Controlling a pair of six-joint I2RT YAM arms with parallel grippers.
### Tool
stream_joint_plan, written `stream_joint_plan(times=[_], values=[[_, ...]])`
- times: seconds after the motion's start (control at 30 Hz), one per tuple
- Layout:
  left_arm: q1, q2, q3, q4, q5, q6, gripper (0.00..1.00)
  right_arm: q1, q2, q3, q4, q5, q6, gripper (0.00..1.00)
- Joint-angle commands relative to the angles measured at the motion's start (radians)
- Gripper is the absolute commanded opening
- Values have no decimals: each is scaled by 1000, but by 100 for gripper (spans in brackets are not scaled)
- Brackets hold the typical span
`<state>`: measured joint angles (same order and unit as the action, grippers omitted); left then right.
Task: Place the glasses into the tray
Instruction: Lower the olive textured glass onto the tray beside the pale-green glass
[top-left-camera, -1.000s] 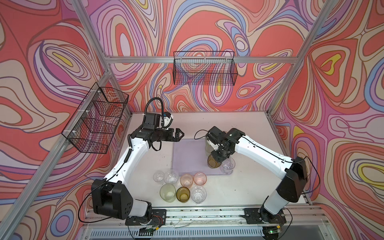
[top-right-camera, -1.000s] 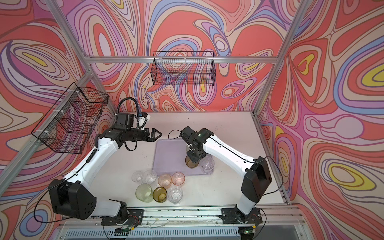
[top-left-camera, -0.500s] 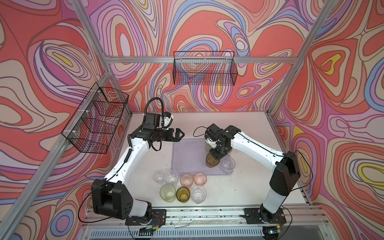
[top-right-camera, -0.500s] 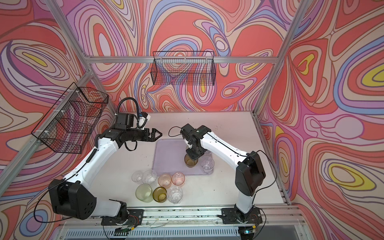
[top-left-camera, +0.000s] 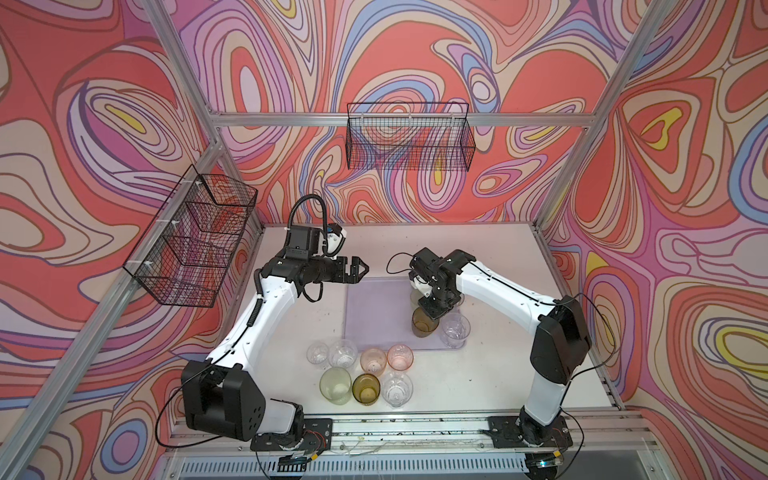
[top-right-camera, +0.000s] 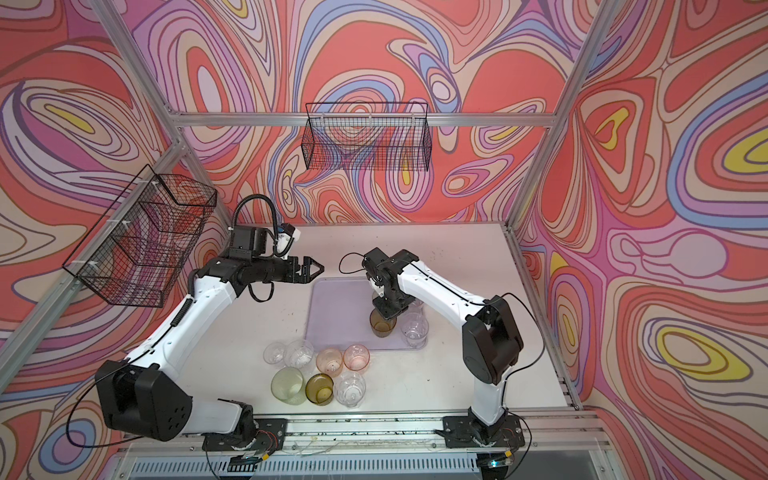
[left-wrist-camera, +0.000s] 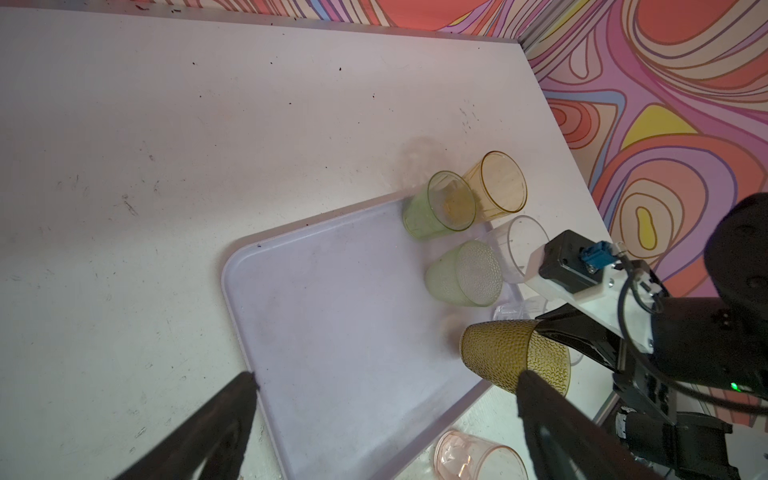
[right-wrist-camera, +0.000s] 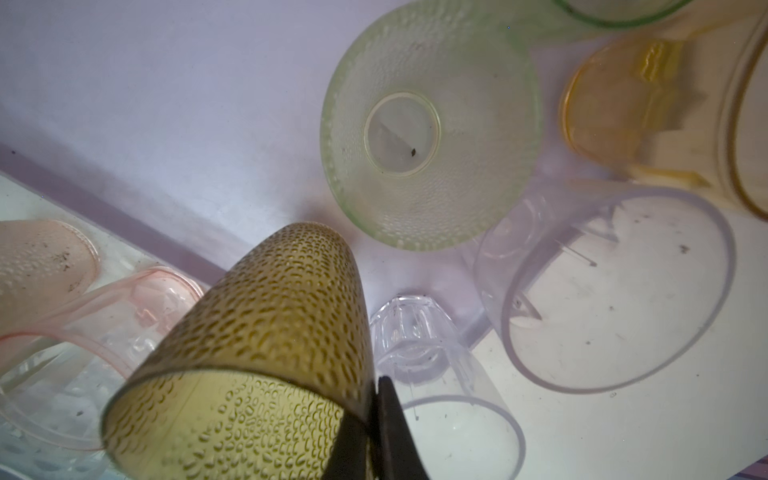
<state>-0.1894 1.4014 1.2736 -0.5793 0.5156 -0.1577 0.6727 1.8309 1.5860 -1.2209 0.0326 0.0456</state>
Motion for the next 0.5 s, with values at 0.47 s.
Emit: stream_joint_plan(times=[0.47], values=[[-2,-12,-8,12,12,6,100,-35,40,5,5,-23,-18,0]])
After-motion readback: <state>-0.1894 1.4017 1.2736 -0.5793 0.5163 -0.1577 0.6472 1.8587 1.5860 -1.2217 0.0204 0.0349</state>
